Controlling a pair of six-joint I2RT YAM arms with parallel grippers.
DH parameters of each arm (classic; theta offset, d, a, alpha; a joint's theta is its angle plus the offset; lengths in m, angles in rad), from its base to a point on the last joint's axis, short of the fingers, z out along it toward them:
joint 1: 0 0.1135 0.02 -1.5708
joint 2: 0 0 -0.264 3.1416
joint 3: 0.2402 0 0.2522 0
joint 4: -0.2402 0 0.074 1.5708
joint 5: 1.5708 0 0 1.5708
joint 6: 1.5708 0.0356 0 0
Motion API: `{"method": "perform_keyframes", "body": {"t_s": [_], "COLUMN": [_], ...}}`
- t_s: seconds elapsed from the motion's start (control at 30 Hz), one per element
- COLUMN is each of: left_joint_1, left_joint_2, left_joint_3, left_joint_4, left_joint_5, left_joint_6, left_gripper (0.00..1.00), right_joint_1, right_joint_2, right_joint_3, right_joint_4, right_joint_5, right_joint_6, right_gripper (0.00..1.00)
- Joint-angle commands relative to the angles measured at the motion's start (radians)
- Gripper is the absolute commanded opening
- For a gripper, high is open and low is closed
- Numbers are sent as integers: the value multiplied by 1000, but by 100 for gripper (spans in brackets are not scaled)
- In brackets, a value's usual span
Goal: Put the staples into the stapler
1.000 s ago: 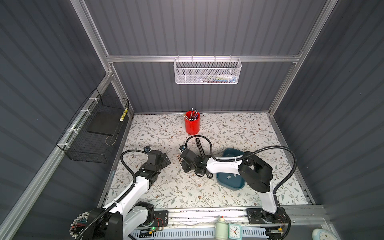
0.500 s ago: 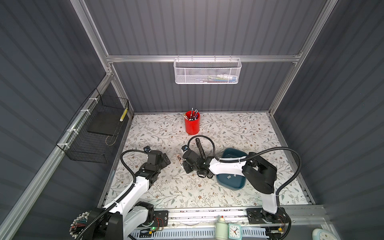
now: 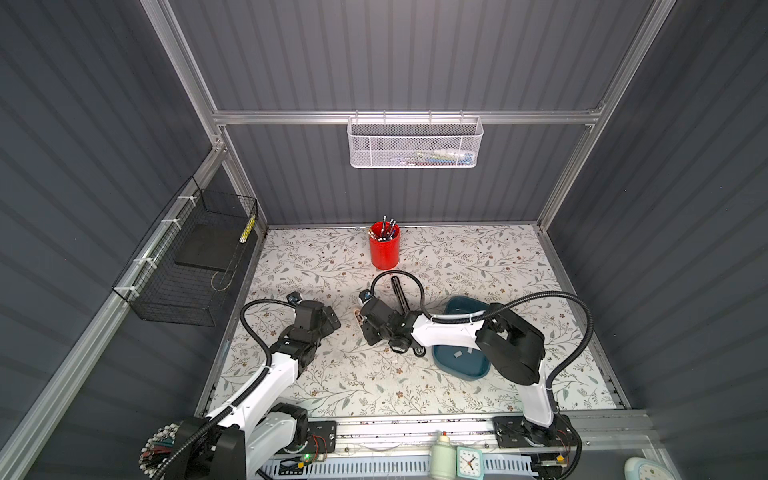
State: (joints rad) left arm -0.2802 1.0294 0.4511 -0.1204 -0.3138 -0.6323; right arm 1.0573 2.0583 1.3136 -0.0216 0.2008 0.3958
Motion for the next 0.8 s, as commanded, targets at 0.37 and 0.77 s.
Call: {"method": "perform_keyframes", "body": {"t_s": [0.37,0.77], "left_joint_1": [5,5], "left_joint_2": [-11,-15], "left_joint_3": [23,48], "left_joint_4": [-24,3], "left_joint_5": [-12,108], "left_joint_6": [14,43], "left_gripper": [100,100], "right_joint_1": [4,4], "right_joint_2": [-18,-29], "right_joint_3": [-127,-83], "right_joint_4": [-42,-65], "right_joint_5": [-2,7], "right_joint_6": [72,34], "right_gripper": [26,30]}}
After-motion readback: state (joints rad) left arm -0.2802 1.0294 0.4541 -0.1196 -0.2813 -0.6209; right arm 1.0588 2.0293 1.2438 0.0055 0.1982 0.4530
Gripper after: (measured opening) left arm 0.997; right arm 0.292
